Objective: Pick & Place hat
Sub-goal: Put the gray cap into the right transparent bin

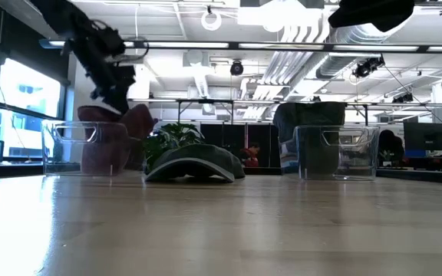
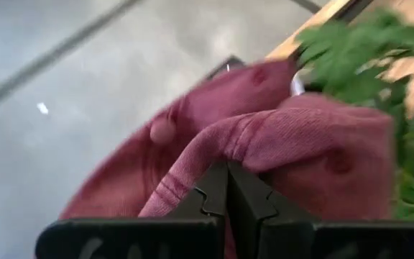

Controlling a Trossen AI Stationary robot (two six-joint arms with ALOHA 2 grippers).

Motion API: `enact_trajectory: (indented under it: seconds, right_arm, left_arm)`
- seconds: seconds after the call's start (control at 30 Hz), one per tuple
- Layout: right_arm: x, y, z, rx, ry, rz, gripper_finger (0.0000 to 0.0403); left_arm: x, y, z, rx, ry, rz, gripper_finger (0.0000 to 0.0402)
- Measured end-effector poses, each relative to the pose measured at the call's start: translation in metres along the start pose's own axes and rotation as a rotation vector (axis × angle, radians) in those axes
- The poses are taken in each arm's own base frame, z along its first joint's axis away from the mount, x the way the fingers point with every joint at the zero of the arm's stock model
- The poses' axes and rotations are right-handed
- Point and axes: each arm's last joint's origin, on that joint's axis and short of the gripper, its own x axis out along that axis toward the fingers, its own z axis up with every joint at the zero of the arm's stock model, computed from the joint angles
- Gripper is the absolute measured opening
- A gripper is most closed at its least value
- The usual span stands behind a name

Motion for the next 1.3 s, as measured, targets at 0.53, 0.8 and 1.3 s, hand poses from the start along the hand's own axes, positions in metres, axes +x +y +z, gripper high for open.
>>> enact_trajectory:
  seconds: [0.53, 0.8, 1.3]
  right_arm:
    - [0.027, -0.031, 0.02, 0.049, -0.042, -0.037, 0.0144]
    - [0.098, -0.124, 0.033, 0.082, -0.013, 0.058, 0.0156]
    - [0.231, -0.269, 0.036, 0.297, 0.268, -0.106, 0.0171]
  left_arm:
    - [-0.086, -0.047, 0.024, 0.175, -0.357, -0.198, 0.0]
    - [-0.124, -0.116, -0.022, 0.251, -0.433, -0.372, 0.0]
    - [-0.101, -0.215, -0.114, 0.249, -0.286, -0.497, 0.0]
